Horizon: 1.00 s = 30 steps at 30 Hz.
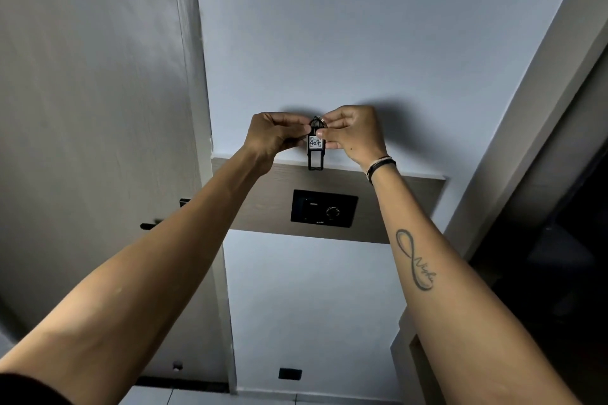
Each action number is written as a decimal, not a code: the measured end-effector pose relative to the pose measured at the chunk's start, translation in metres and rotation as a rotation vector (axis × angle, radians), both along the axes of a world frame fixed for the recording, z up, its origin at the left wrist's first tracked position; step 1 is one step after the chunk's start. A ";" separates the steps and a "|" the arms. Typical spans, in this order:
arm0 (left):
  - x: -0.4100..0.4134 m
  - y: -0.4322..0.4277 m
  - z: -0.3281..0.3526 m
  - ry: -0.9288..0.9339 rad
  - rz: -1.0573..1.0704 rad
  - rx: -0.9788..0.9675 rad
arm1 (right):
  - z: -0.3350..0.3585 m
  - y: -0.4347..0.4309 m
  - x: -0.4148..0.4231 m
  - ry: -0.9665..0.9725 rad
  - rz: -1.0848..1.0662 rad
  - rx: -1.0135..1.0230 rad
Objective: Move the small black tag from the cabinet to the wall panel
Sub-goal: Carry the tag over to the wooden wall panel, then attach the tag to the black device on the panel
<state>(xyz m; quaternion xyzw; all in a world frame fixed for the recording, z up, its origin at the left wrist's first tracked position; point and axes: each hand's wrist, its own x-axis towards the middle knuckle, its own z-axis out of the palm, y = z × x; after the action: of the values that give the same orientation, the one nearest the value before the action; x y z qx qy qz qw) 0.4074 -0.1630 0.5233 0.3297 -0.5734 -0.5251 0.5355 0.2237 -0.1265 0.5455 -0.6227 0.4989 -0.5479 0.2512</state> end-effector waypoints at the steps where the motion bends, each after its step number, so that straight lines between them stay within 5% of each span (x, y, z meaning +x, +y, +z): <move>1: -0.001 -0.001 0.003 -0.005 -0.002 -0.009 | 0.002 0.000 -0.001 0.002 -0.007 -0.008; 16: -0.014 -0.011 -0.004 -0.084 0.078 -0.119 | -0.010 -0.007 -0.010 -0.046 -0.023 0.002; 30: -0.025 -0.005 -0.071 -0.549 0.361 -0.358 | -0.092 -0.011 -0.015 0.085 -0.167 -0.005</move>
<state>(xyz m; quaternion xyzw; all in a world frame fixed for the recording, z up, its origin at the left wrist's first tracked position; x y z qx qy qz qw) 0.3825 -0.1676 0.4523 0.4552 -0.7111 -0.2058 0.4948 0.2091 -0.1379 0.4533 -0.6022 0.5582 -0.5412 0.1816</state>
